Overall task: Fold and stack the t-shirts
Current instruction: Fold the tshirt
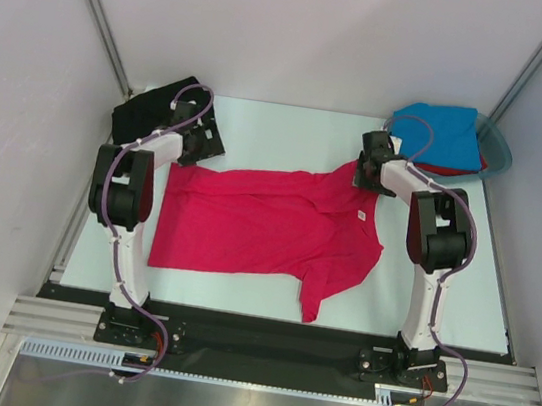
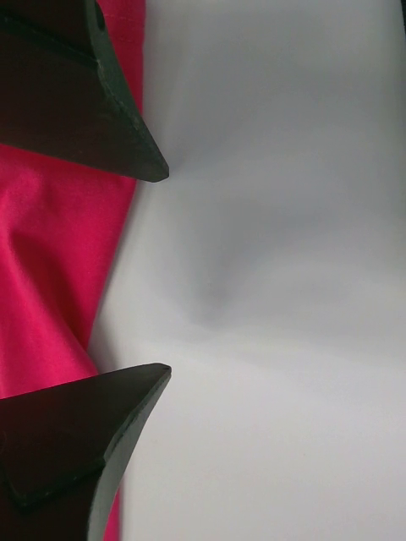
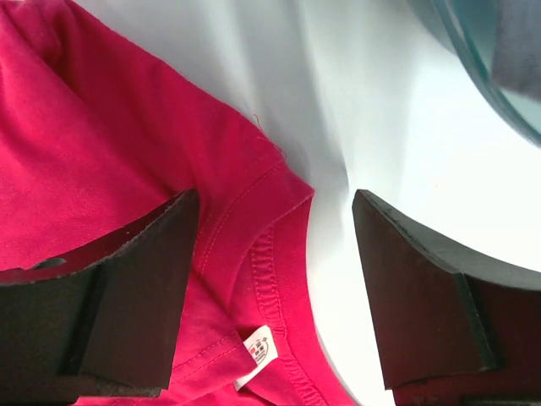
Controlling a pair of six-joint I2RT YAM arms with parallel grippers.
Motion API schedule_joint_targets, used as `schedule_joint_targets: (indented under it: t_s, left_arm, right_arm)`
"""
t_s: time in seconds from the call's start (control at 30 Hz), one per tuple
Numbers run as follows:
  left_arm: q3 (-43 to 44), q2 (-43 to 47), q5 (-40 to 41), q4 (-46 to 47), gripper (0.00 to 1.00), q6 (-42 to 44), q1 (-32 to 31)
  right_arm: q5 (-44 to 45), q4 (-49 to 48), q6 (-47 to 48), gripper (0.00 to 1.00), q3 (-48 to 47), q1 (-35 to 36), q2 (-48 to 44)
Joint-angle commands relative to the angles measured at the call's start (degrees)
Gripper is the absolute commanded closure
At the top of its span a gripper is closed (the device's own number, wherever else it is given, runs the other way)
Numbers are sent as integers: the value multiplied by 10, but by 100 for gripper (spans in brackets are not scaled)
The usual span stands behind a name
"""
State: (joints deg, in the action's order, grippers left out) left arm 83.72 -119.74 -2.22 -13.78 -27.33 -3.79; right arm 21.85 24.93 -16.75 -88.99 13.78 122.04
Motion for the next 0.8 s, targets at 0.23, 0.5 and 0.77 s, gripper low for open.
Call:
schedule_joint_targets:
  t_s: [0.23,0.5,0.77]
  left_arm:
    - [22,-35,-16,-21,4,13,-3]
    - [30,-40,-17,-25,3,14,-2]
    - [31,-41,-19,-26,3,14,-3]
  right_arm:
    - [102,28,-35,23,62,-8,-37]
    - [114,49,-53,24,85,-9,-57]
    - [-10,-32,-29,22,132,-2,-206]
